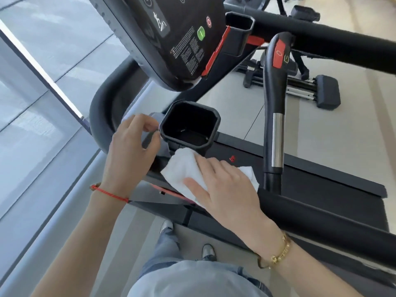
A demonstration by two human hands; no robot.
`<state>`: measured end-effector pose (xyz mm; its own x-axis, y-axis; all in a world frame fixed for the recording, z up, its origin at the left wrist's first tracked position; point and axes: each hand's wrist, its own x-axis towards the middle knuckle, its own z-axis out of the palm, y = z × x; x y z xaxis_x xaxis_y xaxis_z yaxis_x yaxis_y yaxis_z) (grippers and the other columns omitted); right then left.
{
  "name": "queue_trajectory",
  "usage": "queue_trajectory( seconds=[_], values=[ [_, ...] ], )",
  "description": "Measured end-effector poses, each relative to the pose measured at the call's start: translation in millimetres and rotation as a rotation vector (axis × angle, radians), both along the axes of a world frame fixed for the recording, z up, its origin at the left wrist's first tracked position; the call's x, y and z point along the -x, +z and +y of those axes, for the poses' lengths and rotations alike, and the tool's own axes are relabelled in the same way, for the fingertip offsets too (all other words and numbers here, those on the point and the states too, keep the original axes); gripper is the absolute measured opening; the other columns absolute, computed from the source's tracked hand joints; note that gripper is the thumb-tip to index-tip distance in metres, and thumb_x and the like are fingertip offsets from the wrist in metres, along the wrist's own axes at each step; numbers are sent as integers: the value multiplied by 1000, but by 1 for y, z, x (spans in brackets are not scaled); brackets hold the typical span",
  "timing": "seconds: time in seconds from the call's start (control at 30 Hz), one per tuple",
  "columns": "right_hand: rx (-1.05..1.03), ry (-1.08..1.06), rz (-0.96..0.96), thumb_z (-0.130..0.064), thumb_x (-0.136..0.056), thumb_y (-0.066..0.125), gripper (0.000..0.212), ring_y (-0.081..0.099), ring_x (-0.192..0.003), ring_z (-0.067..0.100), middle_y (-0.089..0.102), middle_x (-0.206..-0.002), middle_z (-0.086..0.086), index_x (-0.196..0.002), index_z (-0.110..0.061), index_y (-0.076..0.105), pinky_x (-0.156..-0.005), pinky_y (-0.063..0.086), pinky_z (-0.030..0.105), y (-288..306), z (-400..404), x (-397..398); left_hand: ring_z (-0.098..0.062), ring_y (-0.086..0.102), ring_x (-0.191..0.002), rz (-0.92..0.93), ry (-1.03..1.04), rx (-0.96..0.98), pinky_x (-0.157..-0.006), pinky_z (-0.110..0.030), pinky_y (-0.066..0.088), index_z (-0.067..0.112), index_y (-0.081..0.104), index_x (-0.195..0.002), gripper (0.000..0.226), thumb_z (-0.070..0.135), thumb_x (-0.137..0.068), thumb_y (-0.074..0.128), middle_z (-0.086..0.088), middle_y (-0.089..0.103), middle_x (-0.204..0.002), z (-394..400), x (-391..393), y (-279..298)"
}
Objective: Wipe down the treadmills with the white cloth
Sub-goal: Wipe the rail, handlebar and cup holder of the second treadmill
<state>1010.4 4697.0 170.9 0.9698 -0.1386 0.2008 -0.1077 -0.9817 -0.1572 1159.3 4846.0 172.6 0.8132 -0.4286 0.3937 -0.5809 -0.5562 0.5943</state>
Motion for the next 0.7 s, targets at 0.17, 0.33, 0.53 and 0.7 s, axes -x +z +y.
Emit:
queue_trajectory(
  seconds=[0.17, 0.33, 0.53, 0.7],
  values=[
    [-278, -320, -69, -55, -99, 28, 38, 58, -75, 10, 62, -80, -8, -108, -28, 54, -62, 48, 27, 13, 5, 0, -13, 60, -95, 65, -138, -57, -86, -39, 54, 17, 61, -119, 26, 22, -94, 59, 7, 62, -111, -2, -45, 1],
    [-737, -700, -152, -55, -96, 34, 32, 53, -65, 7, 54, -71, -5, -91, -28, 49, -57, 41, 27, 30, -12, -17, -18, 64, -103, 137, -278, -138, -92, -42, 53, 16, 58, -133, 39, 29, -96, 57, 0, 65, -123, -9, -78, 1],
    [-774, -808, -297, -50, -101, 35, 37, 58, -81, 21, 59, -88, 5, -99, -18, 53, -69, 45, 34, 45, -35, -55, -28, 64, -103, 165, -362, -215, -88, -44, 52, 14, 56, -138, 44, 34, -98, 55, -5, 65, -121, -21, -87, -1],
    [-515, -778, -335, -49, -102, 30, 36, 57, -83, 26, 58, -86, 4, -110, -20, 50, -71, 49, 42, 53, -44, -80, -25, 63, -108, 203, -383, -224, -86, -43, 54, 15, 52, -143, 49, 38, -99, 52, -4, 65, -122, -26, -89, -6]
  ],
)
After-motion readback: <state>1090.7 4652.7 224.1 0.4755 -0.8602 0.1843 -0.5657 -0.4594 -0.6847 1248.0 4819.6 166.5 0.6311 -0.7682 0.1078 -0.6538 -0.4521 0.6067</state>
